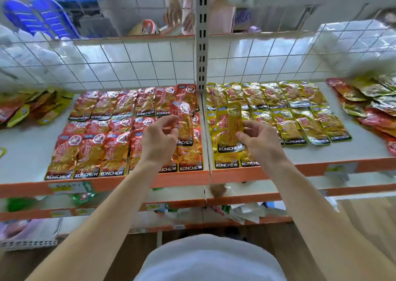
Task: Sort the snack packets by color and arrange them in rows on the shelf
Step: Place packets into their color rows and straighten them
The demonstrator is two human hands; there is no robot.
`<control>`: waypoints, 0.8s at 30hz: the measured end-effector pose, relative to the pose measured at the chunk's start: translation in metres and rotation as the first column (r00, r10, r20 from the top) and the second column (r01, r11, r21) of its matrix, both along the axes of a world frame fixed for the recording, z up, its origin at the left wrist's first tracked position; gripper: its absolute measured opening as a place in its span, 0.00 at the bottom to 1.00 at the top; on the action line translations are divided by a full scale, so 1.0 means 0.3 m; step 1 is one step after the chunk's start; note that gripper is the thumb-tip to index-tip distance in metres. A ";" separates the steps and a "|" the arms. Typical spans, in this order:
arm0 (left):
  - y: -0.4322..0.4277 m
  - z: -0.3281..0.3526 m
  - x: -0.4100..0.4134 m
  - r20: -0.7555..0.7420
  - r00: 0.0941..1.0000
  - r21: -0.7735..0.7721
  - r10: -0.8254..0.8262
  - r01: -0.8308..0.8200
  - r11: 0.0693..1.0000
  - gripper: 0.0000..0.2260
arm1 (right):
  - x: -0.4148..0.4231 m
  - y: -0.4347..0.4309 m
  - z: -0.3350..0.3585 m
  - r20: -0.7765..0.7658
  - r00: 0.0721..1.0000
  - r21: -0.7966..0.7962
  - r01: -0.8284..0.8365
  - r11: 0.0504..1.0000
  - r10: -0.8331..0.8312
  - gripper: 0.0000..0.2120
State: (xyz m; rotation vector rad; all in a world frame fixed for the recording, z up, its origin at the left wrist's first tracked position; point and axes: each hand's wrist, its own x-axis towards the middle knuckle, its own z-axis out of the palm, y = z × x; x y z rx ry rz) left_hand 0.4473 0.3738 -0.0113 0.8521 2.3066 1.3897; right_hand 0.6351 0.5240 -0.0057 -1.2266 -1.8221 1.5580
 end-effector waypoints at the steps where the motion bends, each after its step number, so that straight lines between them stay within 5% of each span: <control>1: 0.016 -0.005 -0.001 -0.017 1.000 -0.002 0.005 -0.005 1.000 0.16 | -0.009 0.022 0.001 0.003 1.000 0.017 -0.013 1.000 0.013 0.16; 14: 0.117 -0.092 -0.009 -0.300 0.954 -0.109 -0.005 -0.029 0.994 0.14 | -0.136 0.190 -0.039 0.094 0.991 0.205 -0.115 0.972 0.097 0.20; 21: 0.118 -0.125 -0.022 -0.486 0.872 -0.310 -0.056 -0.112 0.944 0.11 | -0.170 0.188 -0.062 0.181 0.978 0.323 -0.163 0.932 0.108 0.27; 24: 0.126 -0.125 -0.019 -0.505 0.855 -0.328 -0.122 -0.058 0.943 0.17 | -0.198 0.188 -0.061 0.189 0.973 0.388 -0.194 0.901 0.128 0.26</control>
